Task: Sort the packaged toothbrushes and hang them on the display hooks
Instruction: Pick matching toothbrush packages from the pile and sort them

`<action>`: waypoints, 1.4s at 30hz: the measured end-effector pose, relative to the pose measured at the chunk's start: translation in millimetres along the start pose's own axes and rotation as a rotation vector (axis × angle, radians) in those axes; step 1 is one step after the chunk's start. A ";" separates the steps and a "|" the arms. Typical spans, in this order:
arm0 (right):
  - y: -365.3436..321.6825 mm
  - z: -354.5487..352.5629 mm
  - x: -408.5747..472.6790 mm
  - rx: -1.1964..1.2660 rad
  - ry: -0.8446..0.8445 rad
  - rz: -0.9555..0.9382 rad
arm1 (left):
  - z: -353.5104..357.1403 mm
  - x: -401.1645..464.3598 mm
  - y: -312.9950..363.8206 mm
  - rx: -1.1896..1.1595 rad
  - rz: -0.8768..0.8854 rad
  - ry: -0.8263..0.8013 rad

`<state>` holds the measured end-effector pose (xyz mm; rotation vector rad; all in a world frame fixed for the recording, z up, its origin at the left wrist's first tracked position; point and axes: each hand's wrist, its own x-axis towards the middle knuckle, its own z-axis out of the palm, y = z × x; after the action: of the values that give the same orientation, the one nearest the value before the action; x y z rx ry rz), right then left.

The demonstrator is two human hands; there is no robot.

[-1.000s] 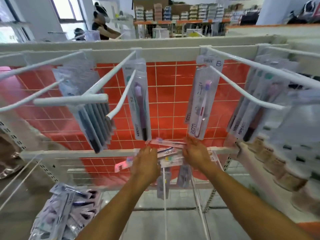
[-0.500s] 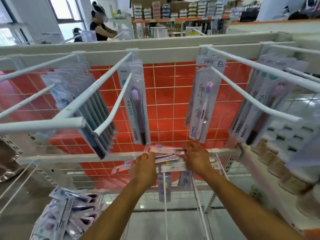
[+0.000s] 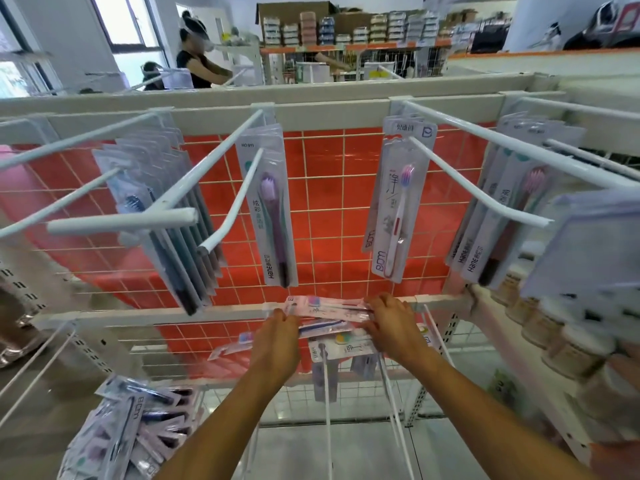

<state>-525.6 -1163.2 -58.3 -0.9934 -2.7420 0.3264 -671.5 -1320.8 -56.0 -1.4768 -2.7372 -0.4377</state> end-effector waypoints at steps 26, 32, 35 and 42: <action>-40.6 22.2 -39.9 0.021 0.151 0.070 | -15.4 -28.6 -6.1 0.015 0.035 0.110; -59.5 25.6 -47.9 0.115 0.180 0.061 | -22.1 -32.4 -6.7 0.040 -0.002 0.092; -58.9 23.9 -48.0 0.146 0.198 0.069 | -26.7 -35.2 -7.9 0.008 -0.022 0.124; -57.7 3.9 -56.7 0.282 0.164 0.061 | -35.2 -40.6 -8.7 -0.070 0.034 0.157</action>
<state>-518.8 -1243.7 -52.8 -0.9803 -2.4383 0.5946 -660.6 -1367.2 -29.7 -1.4342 -2.5978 -0.6260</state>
